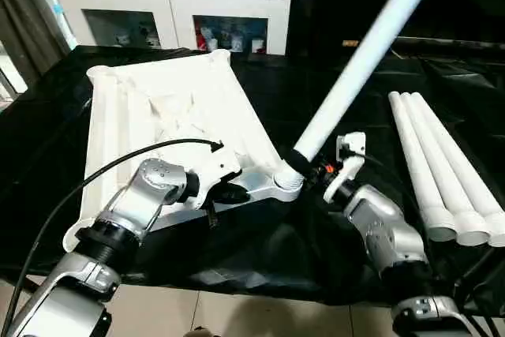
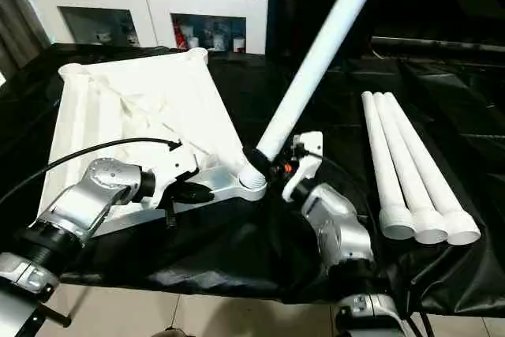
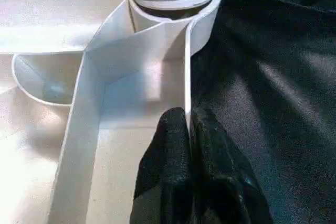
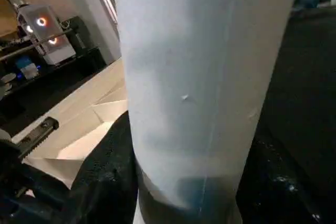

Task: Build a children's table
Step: Insert table leg to table base

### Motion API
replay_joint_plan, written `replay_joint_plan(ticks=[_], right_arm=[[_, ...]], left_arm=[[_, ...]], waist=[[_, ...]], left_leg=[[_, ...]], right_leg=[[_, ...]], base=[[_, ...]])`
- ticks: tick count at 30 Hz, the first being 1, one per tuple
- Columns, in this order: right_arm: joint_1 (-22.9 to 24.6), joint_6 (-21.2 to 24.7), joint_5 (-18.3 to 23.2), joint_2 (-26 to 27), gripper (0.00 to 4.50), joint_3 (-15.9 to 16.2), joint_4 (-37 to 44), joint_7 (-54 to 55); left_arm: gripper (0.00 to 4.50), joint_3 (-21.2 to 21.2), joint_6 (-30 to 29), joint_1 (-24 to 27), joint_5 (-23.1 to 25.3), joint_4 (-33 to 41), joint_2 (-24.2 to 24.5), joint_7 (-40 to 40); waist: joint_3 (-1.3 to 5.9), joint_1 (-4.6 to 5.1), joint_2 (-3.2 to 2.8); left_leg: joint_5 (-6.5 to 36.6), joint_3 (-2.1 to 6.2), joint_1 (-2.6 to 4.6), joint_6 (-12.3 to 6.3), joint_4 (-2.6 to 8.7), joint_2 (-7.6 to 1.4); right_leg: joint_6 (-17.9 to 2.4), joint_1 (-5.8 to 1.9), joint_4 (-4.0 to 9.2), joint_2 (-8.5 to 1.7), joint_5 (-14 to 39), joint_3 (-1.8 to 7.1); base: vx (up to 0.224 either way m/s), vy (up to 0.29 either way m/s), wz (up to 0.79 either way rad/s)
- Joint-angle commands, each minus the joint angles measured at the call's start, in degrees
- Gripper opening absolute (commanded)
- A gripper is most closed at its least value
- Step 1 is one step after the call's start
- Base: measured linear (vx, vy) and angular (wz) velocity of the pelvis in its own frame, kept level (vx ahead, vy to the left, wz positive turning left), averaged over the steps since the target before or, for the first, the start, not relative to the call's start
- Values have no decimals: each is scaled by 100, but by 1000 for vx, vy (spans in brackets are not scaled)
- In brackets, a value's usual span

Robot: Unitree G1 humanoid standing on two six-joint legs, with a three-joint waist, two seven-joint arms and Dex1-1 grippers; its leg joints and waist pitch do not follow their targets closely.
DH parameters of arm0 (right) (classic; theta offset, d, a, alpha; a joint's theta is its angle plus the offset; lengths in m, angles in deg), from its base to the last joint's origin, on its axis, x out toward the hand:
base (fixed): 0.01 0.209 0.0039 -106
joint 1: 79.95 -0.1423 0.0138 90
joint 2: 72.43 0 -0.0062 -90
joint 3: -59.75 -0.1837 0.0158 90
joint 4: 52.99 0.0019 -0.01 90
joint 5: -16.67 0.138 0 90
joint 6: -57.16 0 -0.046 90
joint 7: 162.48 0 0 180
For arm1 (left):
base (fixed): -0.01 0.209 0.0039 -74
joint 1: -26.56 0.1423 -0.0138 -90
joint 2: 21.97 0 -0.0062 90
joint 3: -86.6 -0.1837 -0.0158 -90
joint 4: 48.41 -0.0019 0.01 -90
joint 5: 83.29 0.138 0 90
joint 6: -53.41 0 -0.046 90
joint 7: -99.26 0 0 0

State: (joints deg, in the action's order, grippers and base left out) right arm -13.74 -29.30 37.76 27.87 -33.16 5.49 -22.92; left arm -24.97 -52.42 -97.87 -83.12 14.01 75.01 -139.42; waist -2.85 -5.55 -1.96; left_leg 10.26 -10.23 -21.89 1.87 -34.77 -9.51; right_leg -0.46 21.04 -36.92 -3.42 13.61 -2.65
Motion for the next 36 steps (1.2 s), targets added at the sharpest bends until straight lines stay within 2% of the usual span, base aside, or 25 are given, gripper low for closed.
replay_joint_plan(ticks=[1, 5, 9, 11, 12, 13, 14, 15, 16, 17, 19, 20, 21, 24, 25, 27, 28, 30, 33, 34, 36], right_arm=[[398, -214, -534, -143, 191, 181, -240, 50], [460, -393, -669, -182, 191, 262, -206, 87], [566, -473, -887, -267, 191, 473, -24, 160], [554, -419, -928, -296, 191, 554, -16, 121], [508, -359, -968, -333, 191, 635, -36, 53], [476, -320, -988, -355, 191, 682, -52, 4], [392, -253, -1036, -379, 191, 735, -98, -58], [392, -253, -1036, -379, 191, 735, -98, -58], [298, -187, -1066, -402, 191, 777, -147, -133], [244, -150, -1080, -418, 191, 800, -172, -174], [81, -20, -1100, -466, 191, 853, -241, -278], [81, -20, -1100, -466, 191, 853, -241, -278], [-88, 87, -1111, -520, 191, 887, -324, -372], [-288, 220, -1111, -612, 191, 970, -435, -549], [-387, 302, -1129, -665, 191, 1031, -519, -716], [-466, 330, -1175, -709, 191, 1087, -595, -869], [-491, 393, -1187, -739, 191, 1128, -619, -1016], [-486, 409, -1203, -793, 191, 1219, -625, -1232], [-413, 445, -1187, -899, 191, 1388, -581, -1626], [-386, 454, -1171, -936, 191, 1429, -569, -1734], [-350, 472, -1161, -985, 191, 1479, -540, -1854]], left_arm=[[0, 16, 89, -199, 189, -109, 18, 161], [0, 5, 124, -198, 208, -140, 8, 166], [0, -20, 174, -196, 241, -187, -9, 176], [0, -34, 202, -188, 256, -205, -13, 179], [0, -48, 233, -179, 268, -219, -25, 171], [0, -57, 254, -173, 276, -230, -35, 165], [0, -61, 271, -158, 280, -226, -47, 163], [0, -61, 271, -158, 280, -226, -47, 163], [0, -69, 287, -137, 279, -206, -52, 146], [0, -72, 290, -120, 275, -190, -55, 139], [0, -84, 289, -60, 268, -123, -57, 127], [0, -84, 289, -60, 268, -123, -57, 127], [0, -121, 323, 6, 273, -57, -38, 78], [0, -151, 379, 89, 264, 23, -19, 3], [0, -170, 425, 146, 264, 98, 7, -73], [0, -191, 485, 191, 276, 161, 32, -149], [0, -207, 503, 234, 268, 227, 58, -224], [0, -249, 537, 261, 256, 272, 93, -335], [0, -355, 651, 321, 258, 393, 194, -571], [0, -383, 678, 353, 219, 459, 230, -707], [0, -404, 660, 393, 152, 559, 273, -864]], waist=[[295, 22, -68], [295, 14, -65], [286, 14, -47], [276, 16, -16], [269, 26, 41], [267, 22, -2], [260, 37, 60], [263, 29, 26], [264, 39, 62], [259, 43, 43], [257, 65, 156], [258, 58, 99], [251, 81, 139], [250, 101, 143], [250, 104, 198], [261, 115, 184], [267, 104, 183], [275, 100, 205], [330, 71, 208], [357, 68, 236], [362, 58, 248]], left_leg=[[1958, 205, 157, 246, 542, -415], [1957, 202, 168, 214, 557, -421], [1913, 198, 156, 176, 571, -421], [1915, 202, 149, 148, 573, -417], [1928, 191, 151, 132, 578, -421], [1938, 203, 150, 142, 580, -426], [1938, 196, 143, 139, 589, -431], [1938, 204, 146, 146, 591, -427], [1940, 197, 147, 137, 591, -428], [1967, 207, 147, 139, 597, -429], [1971, 192, 153, 130, 606, -439], [1981, 205, 160, 140, 606, -440], [2000, 205, 149, 145, 610, -442], [2018, 211, 137, 174, 619, -443], [2011, 200, 147, 172, 623, -452], [1955, 212, 126, 160, 623, -451], [1833, 185, 139, 133, 612, -453], [1763, 175, 143, 104, 606, -450], [1381, 163, 143, 25, 580, -457], [1004, 144, 133, -113, 551, -437], [793, 132, 122, -249, 528, -429]], right_leg=[[-1255, -74, 584, -573, 1286, 316], [-1240, -63, 596, -574, 1302, 322], [-1199, -72, 614, -574, 1358, 331], [-1155, -73, 632, -589, 1549, 330], [-1130, -65, 649, -583, 1636, 334], [-1087, -52, 657, -590, 1771, 336], [-1063, -54, 668, -584, 1809, 337], [-1056, -53, 660, -593, 1861, 336], [-1045, -48, 670, -591, 1881, 337], [-1034, -43, 670, -592, 1929, 336], [-1033, -36, 683, -587, 1942, 337], [-1055, -28, 665, -599, 1968, 336], [-1051, -30, 672, -603, 2007, 334], [-1011, -38, 686, -610, 2072, 333], [-1004, -27, 694, -603, 1991, 337], [-1059, -51, 659, -604, 1851, 331], [-1113, -35, 651, -591, 1582, 339], [-1155, -49, 640, -588, 1410, 336], [-1238, -93, 562, -563, 613, 320], [-1349, -134, 502, -549, -111, 300], [-1415, -157, 476, -555, -501, 290]], base=[[0, 0, 0], [0, 0, 0], [0, 0, 0], [0, 0, 0], [0, 0, 0], [0, 0, 0], [0, 0, 0], [0, 0, 0], [0, 0, 0], [0, 0, 0], [0, 0, 0], [0, 0, 0], [0, 0, 0], [0, 0, 0], [0, 0, 0], [0, 0, 0], [0, 0, 0], [0, 0, 0], [44, -4, 1], [51, -9, 0], [0, 0, 0]])
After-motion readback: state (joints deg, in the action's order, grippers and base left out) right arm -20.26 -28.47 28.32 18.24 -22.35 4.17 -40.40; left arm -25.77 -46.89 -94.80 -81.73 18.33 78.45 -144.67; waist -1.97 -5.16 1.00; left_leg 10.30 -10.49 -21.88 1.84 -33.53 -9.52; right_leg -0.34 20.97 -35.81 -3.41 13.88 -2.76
